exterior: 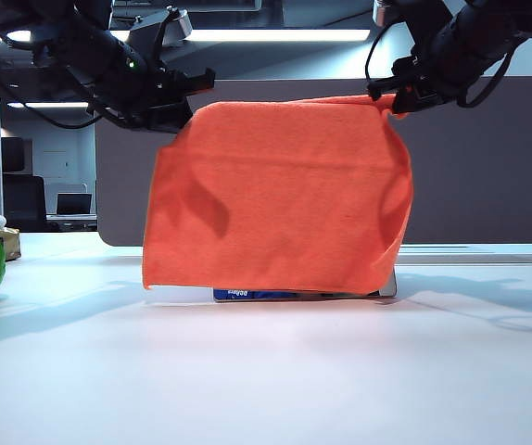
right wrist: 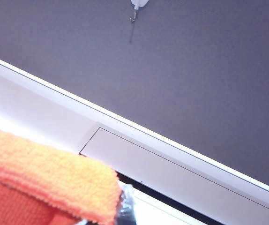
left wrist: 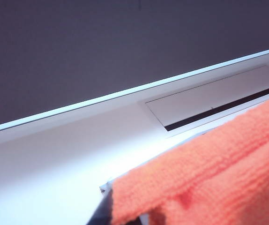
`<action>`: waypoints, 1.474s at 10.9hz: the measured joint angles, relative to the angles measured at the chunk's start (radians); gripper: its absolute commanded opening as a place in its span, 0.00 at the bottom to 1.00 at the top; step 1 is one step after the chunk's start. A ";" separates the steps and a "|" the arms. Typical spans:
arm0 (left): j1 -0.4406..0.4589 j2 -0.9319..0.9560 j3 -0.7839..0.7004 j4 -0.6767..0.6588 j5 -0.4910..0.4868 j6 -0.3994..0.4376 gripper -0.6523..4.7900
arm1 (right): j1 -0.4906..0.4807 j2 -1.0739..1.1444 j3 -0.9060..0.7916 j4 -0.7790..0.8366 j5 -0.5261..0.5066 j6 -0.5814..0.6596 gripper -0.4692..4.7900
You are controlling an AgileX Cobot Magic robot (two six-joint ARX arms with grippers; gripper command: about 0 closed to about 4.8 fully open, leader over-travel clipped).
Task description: Pick up the cloth from the table and use it to cover the mirror.
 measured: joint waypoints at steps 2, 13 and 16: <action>-0.001 0.000 0.000 0.000 0.001 0.000 0.11 | -0.004 0.000 0.000 -0.002 -0.001 0.000 0.09; 0.022 0.008 -0.003 -0.055 -0.052 0.021 0.11 | -0.047 -0.187 0.000 -0.138 -0.073 0.005 0.31; 0.023 -0.025 -0.003 -0.048 -0.005 0.023 0.11 | -0.032 -0.307 0.002 -0.358 -0.423 0.009 0.31</action>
